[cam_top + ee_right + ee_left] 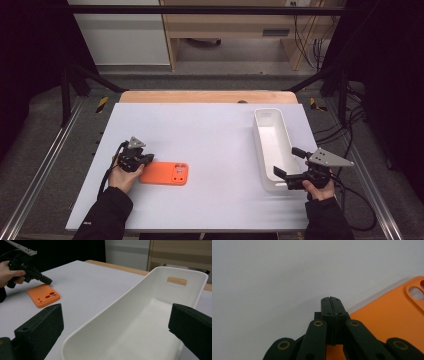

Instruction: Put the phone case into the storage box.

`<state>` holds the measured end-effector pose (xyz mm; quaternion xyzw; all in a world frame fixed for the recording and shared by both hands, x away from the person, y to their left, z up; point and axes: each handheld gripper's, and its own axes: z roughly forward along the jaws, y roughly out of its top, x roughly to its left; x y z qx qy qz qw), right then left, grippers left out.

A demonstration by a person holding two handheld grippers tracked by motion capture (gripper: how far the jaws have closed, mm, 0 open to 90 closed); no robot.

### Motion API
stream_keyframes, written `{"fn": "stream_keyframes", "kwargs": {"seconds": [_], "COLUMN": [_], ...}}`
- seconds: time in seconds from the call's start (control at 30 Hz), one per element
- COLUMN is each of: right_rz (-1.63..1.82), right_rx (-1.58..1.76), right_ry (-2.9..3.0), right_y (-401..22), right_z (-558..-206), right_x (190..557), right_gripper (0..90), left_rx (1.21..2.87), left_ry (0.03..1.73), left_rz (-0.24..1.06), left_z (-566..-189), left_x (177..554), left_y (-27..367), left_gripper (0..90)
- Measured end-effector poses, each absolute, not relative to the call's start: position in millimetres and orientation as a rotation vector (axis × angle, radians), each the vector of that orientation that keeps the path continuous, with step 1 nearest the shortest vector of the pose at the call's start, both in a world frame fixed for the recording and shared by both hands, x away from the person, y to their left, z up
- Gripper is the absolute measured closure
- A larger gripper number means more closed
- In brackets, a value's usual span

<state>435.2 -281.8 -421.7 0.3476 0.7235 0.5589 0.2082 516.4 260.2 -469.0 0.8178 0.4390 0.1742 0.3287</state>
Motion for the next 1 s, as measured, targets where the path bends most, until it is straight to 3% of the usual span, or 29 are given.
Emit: {"fn": "stream_keyframes", "kwargs": {"seconds": [1.0], "right_rz": [1.560], "right_rx": [0.959], "right_ry": [2.018], "right_y": [-282.3], "right_z": [-420.6], "right_x": [434.7], "right_gripper": [0.5], "left_rx": [2.198], "left_ry": [1.132], "left_rz": [0.429], "left_z": [-465.8], "left_x": [496.4], "left_y": [261.2], "left_gripper": [89.9]}}
